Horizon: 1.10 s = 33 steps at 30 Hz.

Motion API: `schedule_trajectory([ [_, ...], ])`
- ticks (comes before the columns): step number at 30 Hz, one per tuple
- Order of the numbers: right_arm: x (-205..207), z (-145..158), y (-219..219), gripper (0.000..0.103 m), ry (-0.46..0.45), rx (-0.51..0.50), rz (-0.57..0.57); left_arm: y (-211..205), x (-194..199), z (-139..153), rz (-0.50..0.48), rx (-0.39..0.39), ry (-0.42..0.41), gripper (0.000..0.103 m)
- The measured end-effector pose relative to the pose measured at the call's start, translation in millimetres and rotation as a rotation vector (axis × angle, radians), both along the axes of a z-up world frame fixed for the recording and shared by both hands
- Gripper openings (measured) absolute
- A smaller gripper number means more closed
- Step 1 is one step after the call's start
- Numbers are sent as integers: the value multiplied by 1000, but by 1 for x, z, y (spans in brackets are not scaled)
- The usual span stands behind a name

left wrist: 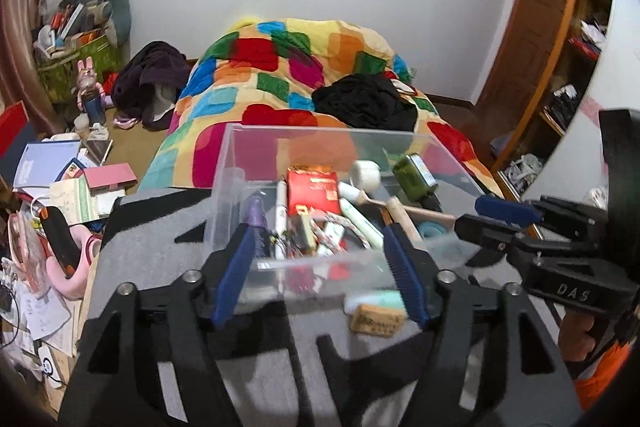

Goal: Organize objects
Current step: 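Release the pink clip into the box with the left tool while the right tool releases the beige tube inside, then grasp the tan eraser with the left tool while the right tool grasps the mint green bottle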

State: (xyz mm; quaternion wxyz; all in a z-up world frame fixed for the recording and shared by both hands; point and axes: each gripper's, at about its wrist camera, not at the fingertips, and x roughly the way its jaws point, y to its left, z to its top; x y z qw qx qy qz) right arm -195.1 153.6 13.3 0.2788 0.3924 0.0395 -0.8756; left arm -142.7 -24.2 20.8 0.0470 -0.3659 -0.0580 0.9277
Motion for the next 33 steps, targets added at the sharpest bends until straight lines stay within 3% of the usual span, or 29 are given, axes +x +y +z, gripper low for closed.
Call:
schedule_trajectory([
  [6,22,0,10,41,23,29,33,18,12,-23,-66,-45,-68,73],
  [13,33,-22,17,43,9,110,62,44,8,-62,-161,-97,-197,73],
  [20,37,-48,18,43,-45,160,92,59,-2,-70,-187,-129,-205,73],
  [22,37,-52,15,43,-53,166,107,59,-2,-71,-191,-125,-196,68],
  [24,38,-54,10,43,-58,165,130,57,-3,-73,-204,-115,-210,47],
  [25,37,-55,6,43,-58,169,142,56,-2,-75,-212,-102,-224,43],
  [33,23,-67,-24,43,-88,203,199,37,13,-73,-174,-79,-205,39],
])
